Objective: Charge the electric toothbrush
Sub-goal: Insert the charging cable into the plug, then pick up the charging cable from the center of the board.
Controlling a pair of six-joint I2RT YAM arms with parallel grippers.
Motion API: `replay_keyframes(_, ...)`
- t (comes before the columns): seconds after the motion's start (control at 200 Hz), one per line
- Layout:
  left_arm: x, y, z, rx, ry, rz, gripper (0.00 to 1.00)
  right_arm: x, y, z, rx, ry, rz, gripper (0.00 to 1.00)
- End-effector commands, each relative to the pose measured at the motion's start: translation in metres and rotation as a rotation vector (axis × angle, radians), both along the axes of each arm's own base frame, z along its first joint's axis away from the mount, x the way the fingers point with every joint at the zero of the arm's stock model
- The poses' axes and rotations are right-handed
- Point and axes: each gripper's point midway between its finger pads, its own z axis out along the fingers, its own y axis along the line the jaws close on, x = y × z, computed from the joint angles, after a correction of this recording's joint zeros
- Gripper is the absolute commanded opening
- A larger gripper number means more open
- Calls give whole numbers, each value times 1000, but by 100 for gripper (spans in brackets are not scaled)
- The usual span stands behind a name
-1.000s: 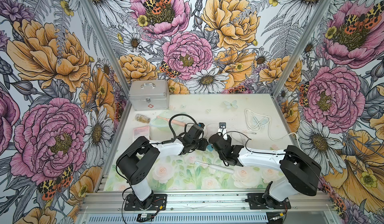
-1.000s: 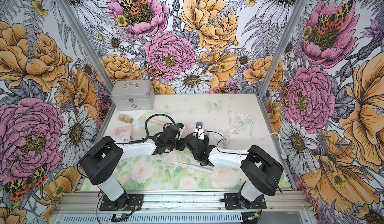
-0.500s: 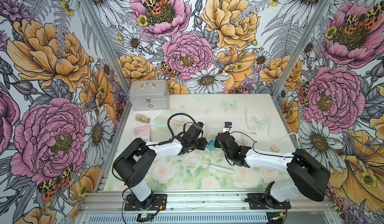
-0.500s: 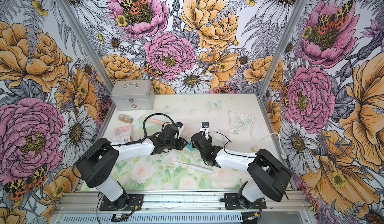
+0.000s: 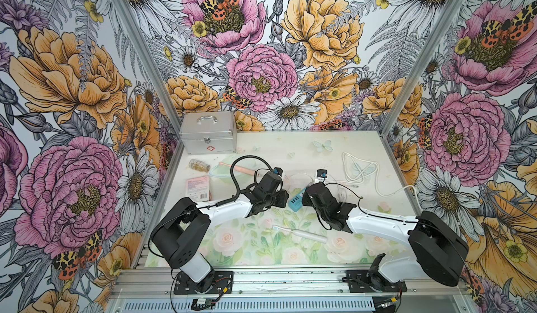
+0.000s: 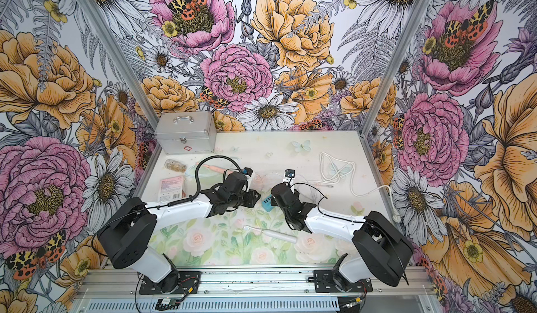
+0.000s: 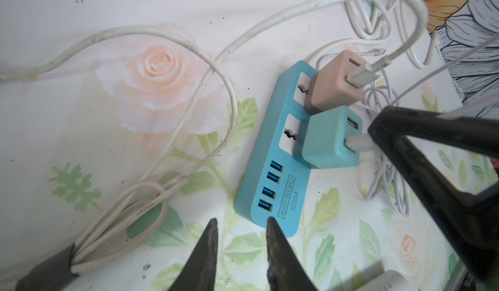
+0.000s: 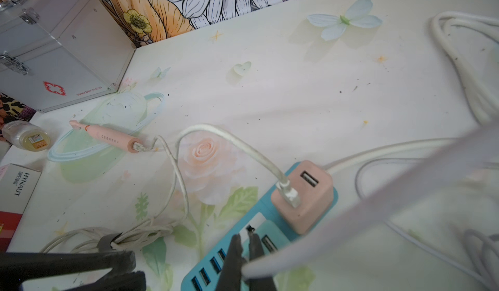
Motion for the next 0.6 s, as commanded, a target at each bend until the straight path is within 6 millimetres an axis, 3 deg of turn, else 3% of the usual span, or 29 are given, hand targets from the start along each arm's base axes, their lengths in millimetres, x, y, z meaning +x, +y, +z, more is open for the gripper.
replay_keyframes(0.0,6,-4,21,-19,-54,10,32,-33,-46,-55,-214,257,-39,0)
replay_keyframes(0.1,6,-6,24,-23,-58,3,32,-18,-34,-30,-164,198,-47,5)
replay_keyframes(0.25,4,-6,28,-14,-71,-5,33,-12,-22,1,-103,129,-17,23)
replay_keyframes(0.53,2,3,40,18,-109,-8,33,-44,-18,16,-30,98,99,44)
replay_keyframes(0.595,1,5,44,21,-117,-5,33,-53,-27,21,-26,102,102,47)
